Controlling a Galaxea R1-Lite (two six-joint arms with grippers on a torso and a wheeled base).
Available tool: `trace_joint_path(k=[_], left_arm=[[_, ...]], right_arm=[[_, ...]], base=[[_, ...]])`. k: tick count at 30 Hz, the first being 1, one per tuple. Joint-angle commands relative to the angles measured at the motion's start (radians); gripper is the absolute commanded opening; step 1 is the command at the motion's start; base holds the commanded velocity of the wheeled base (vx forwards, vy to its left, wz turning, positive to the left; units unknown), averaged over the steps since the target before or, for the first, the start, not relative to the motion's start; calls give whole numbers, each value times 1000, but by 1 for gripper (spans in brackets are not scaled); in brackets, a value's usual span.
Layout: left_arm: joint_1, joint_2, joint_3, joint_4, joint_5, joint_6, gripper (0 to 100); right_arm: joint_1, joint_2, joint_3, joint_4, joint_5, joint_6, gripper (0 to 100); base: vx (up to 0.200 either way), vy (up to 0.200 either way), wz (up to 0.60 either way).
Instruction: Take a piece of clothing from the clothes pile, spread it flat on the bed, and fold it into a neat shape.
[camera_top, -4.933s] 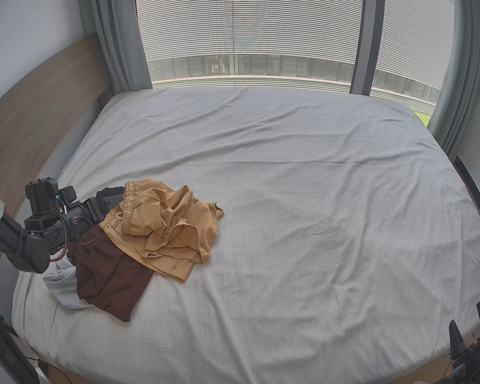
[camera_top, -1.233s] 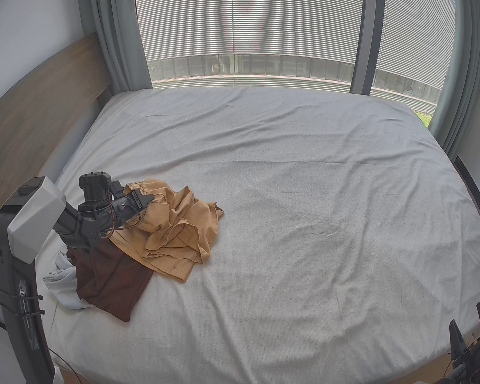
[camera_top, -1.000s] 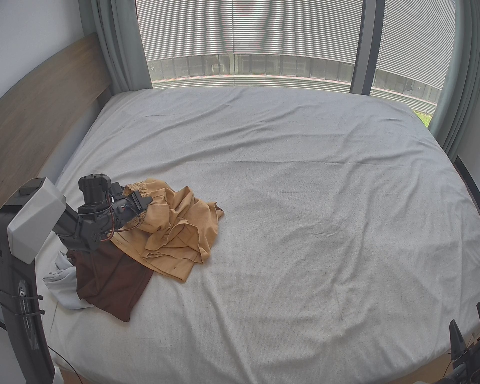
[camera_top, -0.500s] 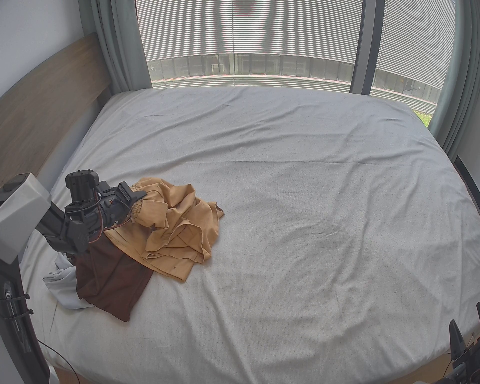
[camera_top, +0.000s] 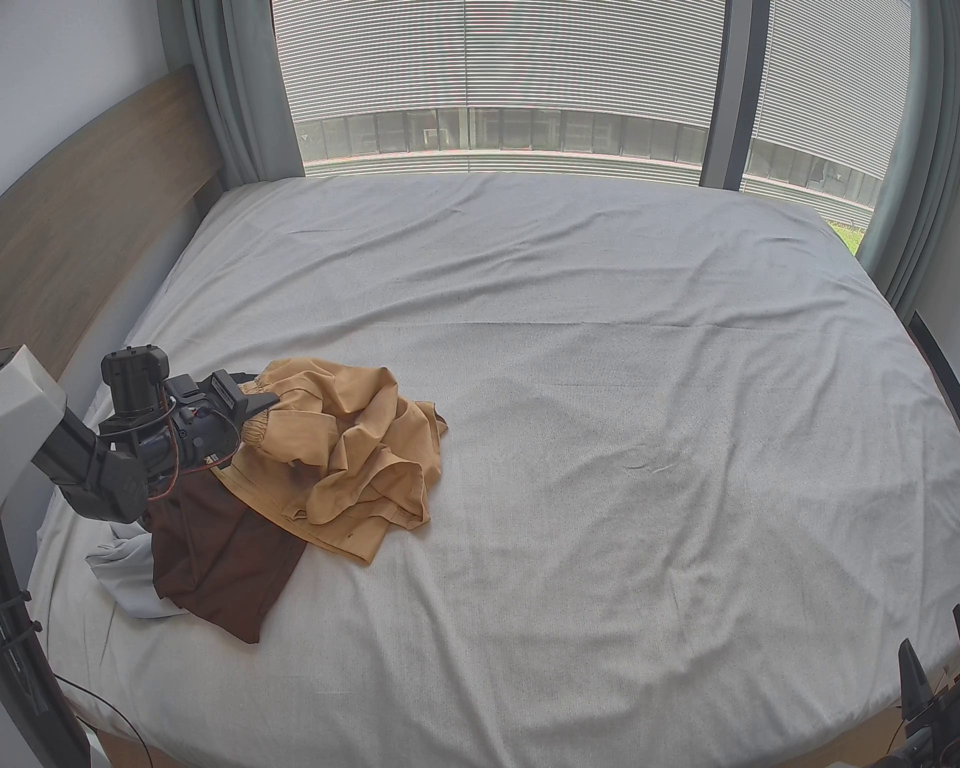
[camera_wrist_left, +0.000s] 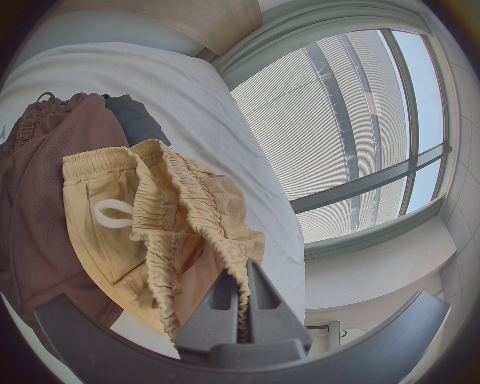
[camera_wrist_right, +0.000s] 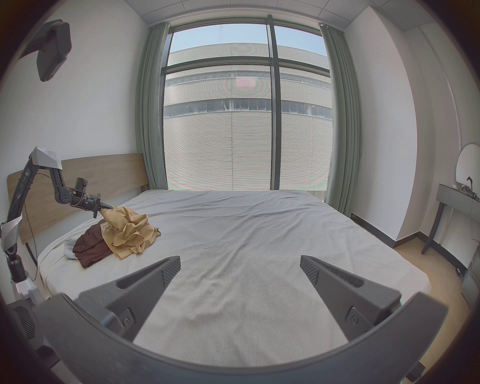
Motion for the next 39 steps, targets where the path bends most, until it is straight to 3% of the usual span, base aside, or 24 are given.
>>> trace_joint_path(k=[1,9,17,23,39], left_arm=[[2,-19,27,-2,-2,0,0],[-10,-21,39,-32,-2,-56,0],[-79,-47,33,-52,0,-91,0],[-140,-88,-15,-46,1,-206,0],[-277,-157,-47,-44,13,-246,0]], right_arm=[[0,-16,18,0,0,-2,100],[0,-16,18,0,0,-2,100],[1,-16,18,0,0,-2,100],[1,-16,18,0,0,-2,100],[1,-16,18,0,0,-2,100]], base=[[0,0,0],[0,0,0],[0,0,0],[0,0,0],[0,0,0]])
